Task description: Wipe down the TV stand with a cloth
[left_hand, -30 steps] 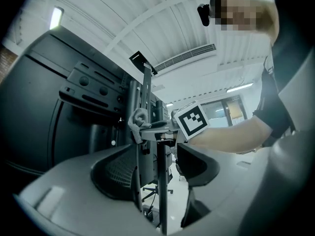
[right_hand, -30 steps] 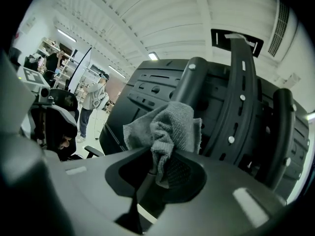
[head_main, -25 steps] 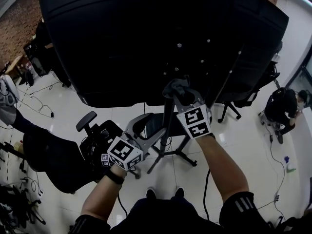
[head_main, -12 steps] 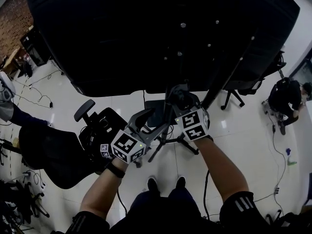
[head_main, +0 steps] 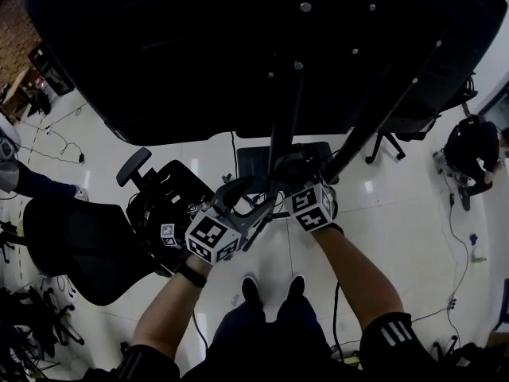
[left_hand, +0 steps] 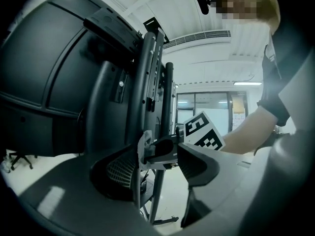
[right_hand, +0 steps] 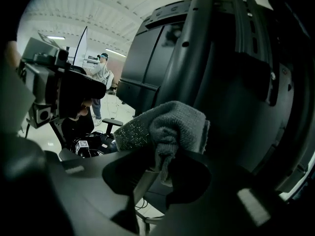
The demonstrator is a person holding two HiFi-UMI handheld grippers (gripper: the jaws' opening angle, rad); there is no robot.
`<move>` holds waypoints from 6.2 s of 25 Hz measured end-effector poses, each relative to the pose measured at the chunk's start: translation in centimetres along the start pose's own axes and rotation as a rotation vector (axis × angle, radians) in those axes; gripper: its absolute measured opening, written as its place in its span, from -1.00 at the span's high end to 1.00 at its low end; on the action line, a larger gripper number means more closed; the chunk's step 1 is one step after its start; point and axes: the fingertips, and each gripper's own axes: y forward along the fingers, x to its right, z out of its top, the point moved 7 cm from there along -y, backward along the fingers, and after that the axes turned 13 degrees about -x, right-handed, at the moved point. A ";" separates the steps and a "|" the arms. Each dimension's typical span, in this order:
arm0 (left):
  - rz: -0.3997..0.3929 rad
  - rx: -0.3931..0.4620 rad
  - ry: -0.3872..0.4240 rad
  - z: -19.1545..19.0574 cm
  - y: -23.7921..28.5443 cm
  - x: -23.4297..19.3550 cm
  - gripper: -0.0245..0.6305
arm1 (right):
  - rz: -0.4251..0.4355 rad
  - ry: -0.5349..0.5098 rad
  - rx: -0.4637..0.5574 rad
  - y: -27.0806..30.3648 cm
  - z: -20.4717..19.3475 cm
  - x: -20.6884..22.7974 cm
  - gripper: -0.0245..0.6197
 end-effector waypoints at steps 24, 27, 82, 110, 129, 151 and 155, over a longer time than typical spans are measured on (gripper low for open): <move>0.005 -0.305 -0.189 -22.2 10.0 -5.1 -0.04 | 0.157 0.019 -0.255 20.4 -19.1 -7.0 0.61; -0.003 -0.326 -0.198 -24.0 10.9 -5.1 -0.04 | 0.171 0.021 -0.304 23.0 -21.5 -7.6 0.61; -0.152 0.246 0.343 28.1 2.2 16.6 -0.05 | -0.234 -0.193 0.287 -34.9 13.8 26.5 0.84; -0.066 0.206 0.314 26.2 4.8 16.7 -0.03 | -0.236 -0.299 0.194 -29.4 12.9 26.2 0.80; -0.062 0.090 0.211 19.7 8.5 14.4 -0.03 | -0.123 -0.218 0.085 -22.2 5.9 23.1 0.77; -0.076 -0.120 0.080 6.7 14.4 10.5 -0.03 | -0.045 -0.084 -0.050 -10.5 -4.5 19.1 0.44; -0.081 -0.144 0.057 4.1 15.5 9.6 -0.03 | -0.017 -0.037 -0.078 -7.8 -6.9 18.2 0.40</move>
